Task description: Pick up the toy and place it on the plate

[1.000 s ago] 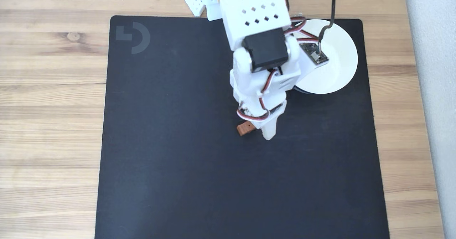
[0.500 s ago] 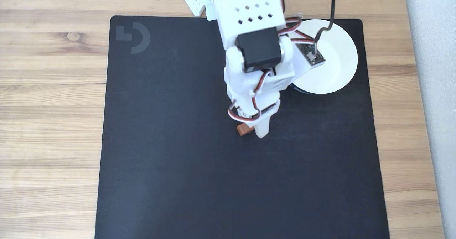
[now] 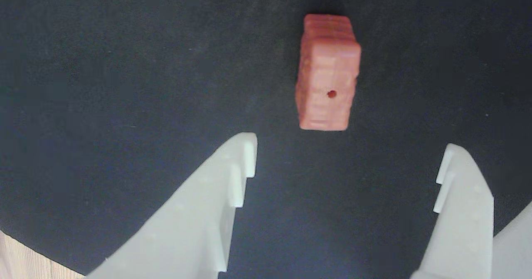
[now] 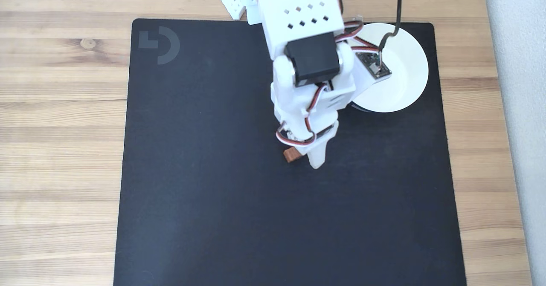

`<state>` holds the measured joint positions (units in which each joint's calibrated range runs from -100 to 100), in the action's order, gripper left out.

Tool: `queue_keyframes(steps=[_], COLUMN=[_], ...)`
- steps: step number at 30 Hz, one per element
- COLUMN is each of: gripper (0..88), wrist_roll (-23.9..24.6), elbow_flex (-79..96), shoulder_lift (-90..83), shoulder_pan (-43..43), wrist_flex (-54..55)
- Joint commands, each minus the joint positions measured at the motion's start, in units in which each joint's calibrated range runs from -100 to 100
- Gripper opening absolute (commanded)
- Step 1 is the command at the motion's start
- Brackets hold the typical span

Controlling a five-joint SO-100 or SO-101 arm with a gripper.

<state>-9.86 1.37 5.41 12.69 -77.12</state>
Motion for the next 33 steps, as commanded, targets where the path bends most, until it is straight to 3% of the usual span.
queue_keyframes(steps=[1, 33], gripper=[28.1, 27.6], wrist_roll=[0.2, 0.15], elbow_flex=[-2.23, -2.32], shoulder_lift=[1.8, 18.06], shoulder_pan=[-0.69, -2.53], wrist_flex=[0.66, 10.48])
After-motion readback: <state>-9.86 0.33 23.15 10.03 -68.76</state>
